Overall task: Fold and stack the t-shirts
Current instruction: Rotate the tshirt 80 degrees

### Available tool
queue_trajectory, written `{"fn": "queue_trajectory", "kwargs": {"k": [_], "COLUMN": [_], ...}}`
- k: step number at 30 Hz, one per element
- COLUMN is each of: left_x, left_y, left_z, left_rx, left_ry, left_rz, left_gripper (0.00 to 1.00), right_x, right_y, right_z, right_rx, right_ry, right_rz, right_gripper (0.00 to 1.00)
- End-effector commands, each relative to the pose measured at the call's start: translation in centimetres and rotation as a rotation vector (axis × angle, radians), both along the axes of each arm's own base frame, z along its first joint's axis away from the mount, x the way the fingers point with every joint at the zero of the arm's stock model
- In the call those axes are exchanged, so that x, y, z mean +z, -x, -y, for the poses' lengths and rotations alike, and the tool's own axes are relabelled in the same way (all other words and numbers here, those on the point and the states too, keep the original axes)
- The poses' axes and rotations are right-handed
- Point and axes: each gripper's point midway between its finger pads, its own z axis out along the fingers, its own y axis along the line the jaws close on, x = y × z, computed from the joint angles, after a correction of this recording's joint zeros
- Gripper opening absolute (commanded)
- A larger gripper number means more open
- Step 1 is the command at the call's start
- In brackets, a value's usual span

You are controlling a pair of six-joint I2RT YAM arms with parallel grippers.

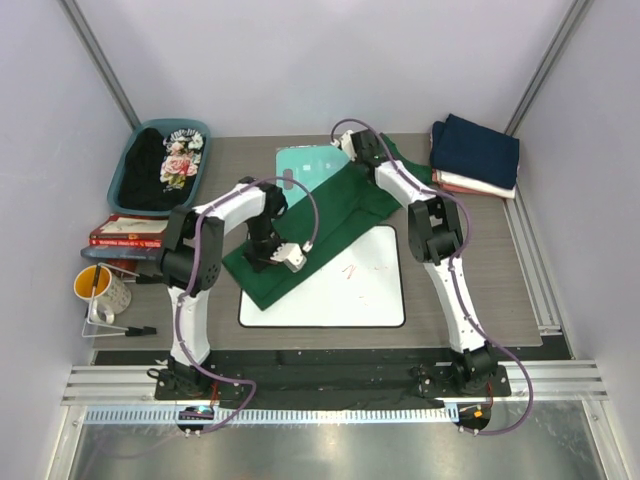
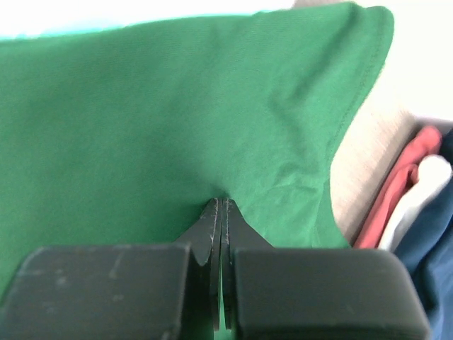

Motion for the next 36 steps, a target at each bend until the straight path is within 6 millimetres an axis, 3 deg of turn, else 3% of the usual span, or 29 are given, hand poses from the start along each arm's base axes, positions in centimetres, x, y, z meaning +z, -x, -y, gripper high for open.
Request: {"fn": "queue_trajectory", "kwargs": {"k": [1,2,3,4,6,13,18,21,23,24,26,27,28,30,31,32,33,34,35,36], "left_x": [-1.5,-1.7,-2.0,-2.3,-2.9,-2.2,-2.2,-1.9,-0.7,-0.2,2.1,2.8,4.8,6.8,8.7,9.5,10.4,11.3,12.9,13.1], "left_y": [2.4,2.9,3.1,3.6,4.0,6.6,10.4,10.9,10.2,9.3,8.0,7.1,6.5,4.9,4.4,3.6,3.1,3.0,2.6,2.6], "left_z": [1.5,2.0,2.4,3.6,4.9,13.3,18.5,21.3,23.3,24.3,25.3,26.0,26.4,26.8,26.6,26.2,26.0,25.7,24.8,24.1], "left_rx": [-0.060,-0.071,-0.079,-0.094,-0.107,-0.180,-0.264,-0.246,-0.197,-0.146,-0.096,-0.049,-0.027,0.023,0.055,0.083,0.109,0.137,0.158,0.168], "left_ry": [-0.039,-0.042,-0.047,-0.043,-0.043,0.038,0.087,0.134,0.198,0.227,0.293,0.330,0.375,0.424,0.444,0.447,0.456,0.465,0.483,0.479], "left_rz": [-0.060,-0.067,-0.069,-0.068,-0.071,-0.077,-0.068,-0.035,-0.002,0.033,0.090,0.129,0.173,0.243,0.280,0.305,0.330,0.332,0.355,0.368], "left_gripper": [0.00,0.00,0.00,0.00,0.00,0.00,0.00,0.00,0.00,0.00,0.00,0.00,0.00,0.11,0.21,0.29,0.34,0.34,0.33,0.32], "right_x": [-4.0,-4.2,-3.3,-4.2,-4.1,-2.9,-1.8,0.4,1.4,3.5,5.0,5.5,7.8,9.1,11.2,11.4,12.1,13.6,14.2,14.6], "right_y": [-1.7,-2.1,-3.0,-3.2,-3.7,-5.4,-6.3,-7.0,-7.0,-7.2,-7.1,-7.2,-7.3,-7.1,-7.0,-6.7,-6.4,-6.0,-5.7,-5.5], "right_z": [-1.1,-1.6,-2.2,-2.8,-3.8,-7.7,-9.5,-9.4,-9.1,-8.9,-8.3,-7.7,-7.0,-6.1,-5.1,-4.4,-4.0,-2.7,-2.1,-1.4], "right_rx": [0.015,0.031,0.044,0.060,0.098,0.185,0.211,0.190,0.160,0.147,0.110,0.094,0.066,0.046,0.031,0.016,0.010,-0.001,-0.014,-0.025], "right_ry": [-0.038,-0.050,-0.060,-0.058,-0.046,-0.117,-0.162,-0.188,-0.206,-0.217,-0.225,-0.222,-0.223,-0.221,-0.224,-0.200,-0.198,-0.199,-0.199,-0.194], "right_rz": [-0.015,-0.012,0.021,0.025,0.051,0.178,0.246,0.304,0.324,0.360,0.378,0.386,0.420,0.431,0.456,0.451,0.450,0.452,0.454,0.448], "right_gripper": [0.01,0.01,0.01,0.01,0.01,0.01,0.01,0.01,0.01,0.01,0.01,0.07,0.14,0.34,0.42,0.49,0.67,0.75,0.82,0.89]}}
